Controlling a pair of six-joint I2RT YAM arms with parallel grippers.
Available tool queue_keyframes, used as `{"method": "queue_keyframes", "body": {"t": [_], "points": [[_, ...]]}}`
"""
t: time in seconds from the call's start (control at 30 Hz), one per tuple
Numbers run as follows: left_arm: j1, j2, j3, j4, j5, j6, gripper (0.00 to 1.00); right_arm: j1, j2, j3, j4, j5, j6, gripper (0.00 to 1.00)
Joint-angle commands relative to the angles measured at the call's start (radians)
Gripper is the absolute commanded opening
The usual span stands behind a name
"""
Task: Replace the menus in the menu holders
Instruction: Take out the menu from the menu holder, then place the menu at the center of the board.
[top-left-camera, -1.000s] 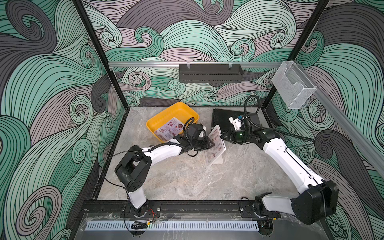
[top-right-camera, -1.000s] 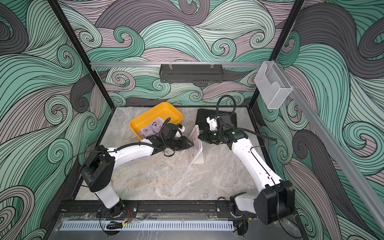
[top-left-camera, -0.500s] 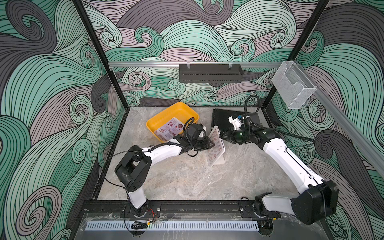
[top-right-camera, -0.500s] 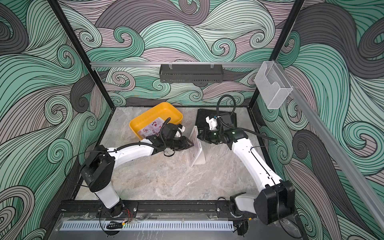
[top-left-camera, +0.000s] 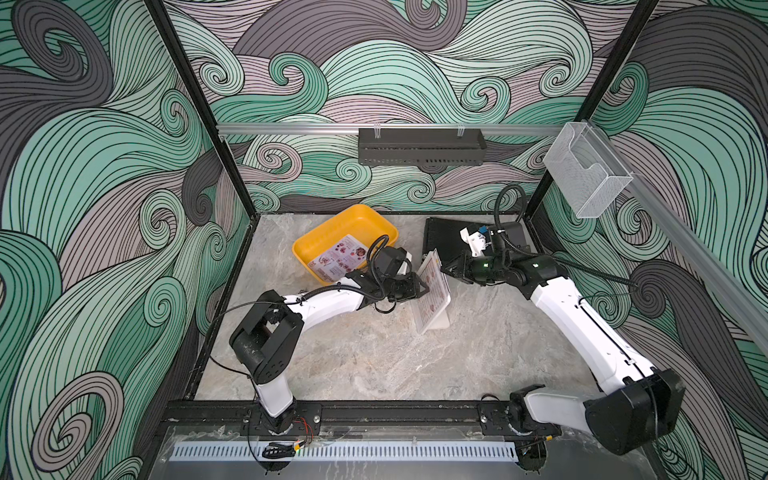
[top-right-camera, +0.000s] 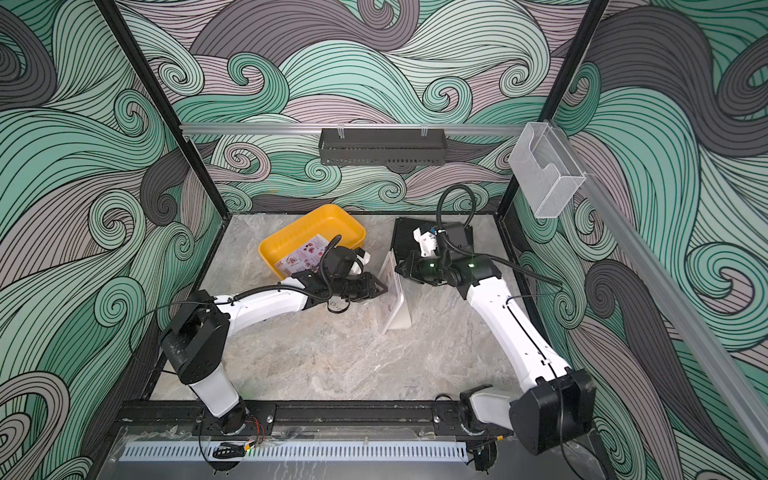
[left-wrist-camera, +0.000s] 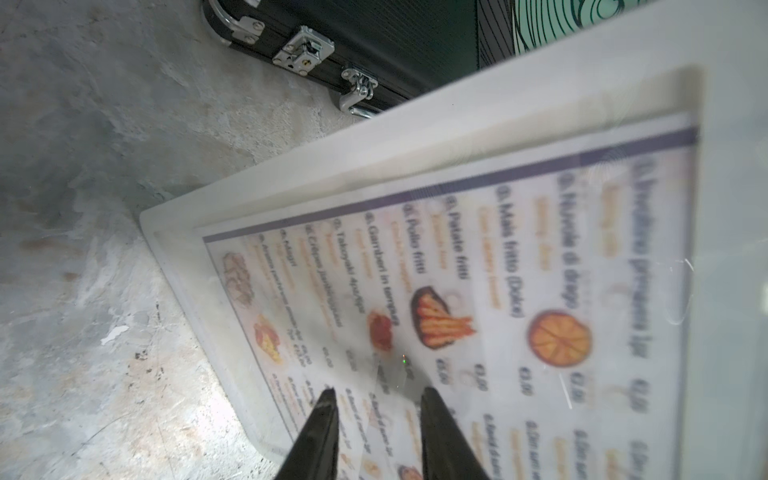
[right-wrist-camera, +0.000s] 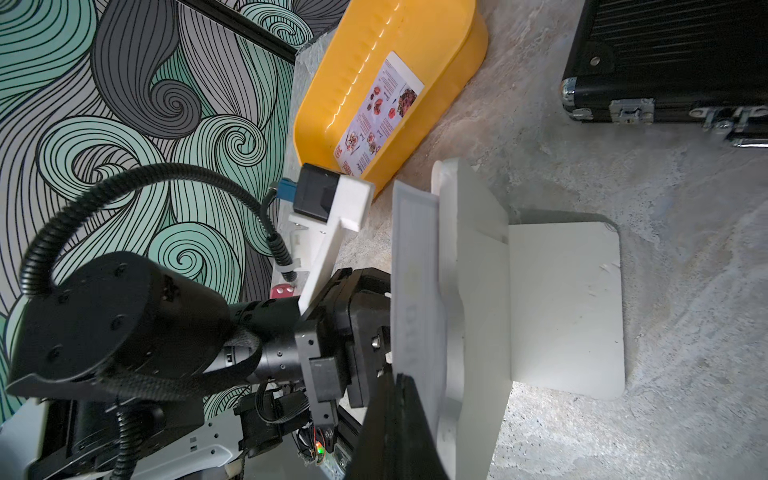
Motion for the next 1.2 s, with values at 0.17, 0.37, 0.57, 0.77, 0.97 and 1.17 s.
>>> {"method": "queue_keyframes", "body": {"t": [0.17,0.37,0.57,0.77,0.97,1.17], "points": [[0.032,-0.074,-0.011,-0.039,-0.09,0.066,0.34,0.001,-0.107,0.174,-0.165,0.066,-0.118,0.0],[0.118,-0.188,-0.027,-0.159,-0.184,0.168,0.35,0.005,-0.166,0.338,-0.249,0.034,-0.173,0.0],[0.256,-0.327,-0.066,-0.241,-0.222,0.189,0.36,0.082,-0.156,0.484,-0.284,-0.007,-0.175,0.0],[0.339,-0.496,-0.091,-0.334,-0.419,0.224,0.38,0.298,-0.08,0.563,-0.27,0.019,-0.18,0.0],[0.465,-0.675,-0.074,-0.51,-0.593,0.215,0.39,0.58,0.069,0.642,-0.228,0.041,-0.202,0.0],[0.599,-0.848,-0.064,-0.635,-0.664,0.205,0.38,0.808,0.249,0.759,-0.223,-0.005,-0.22,0.0]]}}
